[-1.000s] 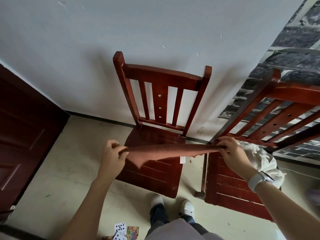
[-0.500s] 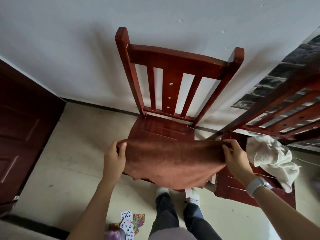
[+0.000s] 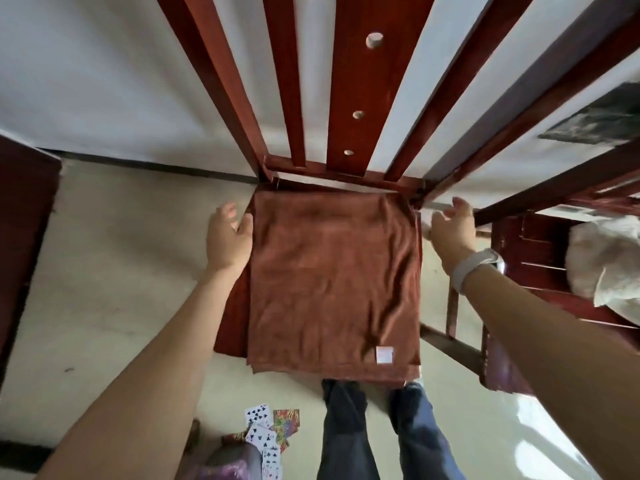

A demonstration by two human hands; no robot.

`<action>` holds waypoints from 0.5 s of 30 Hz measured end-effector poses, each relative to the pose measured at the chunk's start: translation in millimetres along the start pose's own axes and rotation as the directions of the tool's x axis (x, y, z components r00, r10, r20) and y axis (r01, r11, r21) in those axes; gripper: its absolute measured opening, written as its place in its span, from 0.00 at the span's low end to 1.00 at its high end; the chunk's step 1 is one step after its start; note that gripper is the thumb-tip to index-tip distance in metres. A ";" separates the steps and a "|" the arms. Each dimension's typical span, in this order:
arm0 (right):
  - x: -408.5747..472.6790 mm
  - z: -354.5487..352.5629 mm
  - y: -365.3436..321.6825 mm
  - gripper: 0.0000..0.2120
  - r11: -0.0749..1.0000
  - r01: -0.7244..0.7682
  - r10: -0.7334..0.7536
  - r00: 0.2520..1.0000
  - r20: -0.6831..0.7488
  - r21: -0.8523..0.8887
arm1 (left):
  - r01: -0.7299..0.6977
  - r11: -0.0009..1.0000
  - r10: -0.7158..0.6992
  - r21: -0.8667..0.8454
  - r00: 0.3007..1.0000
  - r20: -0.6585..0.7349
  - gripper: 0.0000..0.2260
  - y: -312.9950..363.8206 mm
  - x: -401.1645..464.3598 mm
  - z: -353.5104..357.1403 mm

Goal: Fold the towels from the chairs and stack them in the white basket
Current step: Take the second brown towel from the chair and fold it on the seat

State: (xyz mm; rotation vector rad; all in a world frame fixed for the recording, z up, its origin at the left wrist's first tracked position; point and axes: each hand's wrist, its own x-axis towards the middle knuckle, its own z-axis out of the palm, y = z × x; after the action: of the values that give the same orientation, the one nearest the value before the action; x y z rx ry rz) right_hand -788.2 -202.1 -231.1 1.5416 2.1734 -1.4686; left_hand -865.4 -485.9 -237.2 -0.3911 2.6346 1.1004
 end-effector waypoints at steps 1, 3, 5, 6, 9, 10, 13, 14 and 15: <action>-1.4 6.0 11.8 0.23 0.999 0.009 -0.008 1.000 0.030 -0.037 | 0.010 1.000 -0.011 0.011 1.000 0.025 0.17 -12.7 -4.4 9.3; -11.8 10.7 42.5 0.18 0.991 0.018 -0.009 0.998 0.063 -0.130 | 0.063 0.997 -0.065 0.033 0.996 0.059 0.16 -43.9 -21.4 24.8; -25.5 12.6 83.5 0.16 0.976 -0.010 0.026 0.997 0.071 -0.216 | 0.146 0.988 -0.150 0.056 0.986 0.073 0.15 -74.6 -45.1 35.3; -31.7 12.8 104.3 0.16 0.970 -0.041 0.060 0.996 0.070 -0.241 | 0.190 0.979 -0.195 0.076 0.978 0.067 0.14 -88.8 -57.7 39.0; -52.4 8.7 154.9 0.18 0.943 -0.153 0.184 0.980 0.080 -0.296 | 0.325 0.936 -0.332 0.137 0.943 0.028 0.15 -126.1 -91.6 46.0; -59.8 6.3 166.6 0.17 0.925 -0.187 0.224 0.972 0.077 -0.330 | 0.375 0.914 -0.382 0.155 0.924 0.015 0.16 -134.6 -101.7 46.6; -78.7 1.1 195.7 0.16 0.908 -0.246 0.295 0.950 0.103 -0.339 | 0.457 0.876 -0.463 0.157 0.887 0.002 0.15 -149.2 -122.9 48.5; -82.8 0.5 201.2 0.16 0.905 -0.257 0.305 0.947 0.099 -0.338 | 0.469 0.870 -0.475 0.154 0.880 0.006 0.15 -150.7 -126.6 48.6; -85.9 -0.9 204.1 0.14 0.904 -0.250 0.298 0.950 0.091 -0.348 | 0.479 0.864 -0.486 0.154 0.874 0.013 0.15 -151.6 -128.2 48.5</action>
State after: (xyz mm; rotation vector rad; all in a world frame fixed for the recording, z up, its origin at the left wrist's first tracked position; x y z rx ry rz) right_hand -589.2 -254.7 -312.8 1.4965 1.9055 -1.0284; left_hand -687.9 -534.8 -325.8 -0.9173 2.3539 0.7348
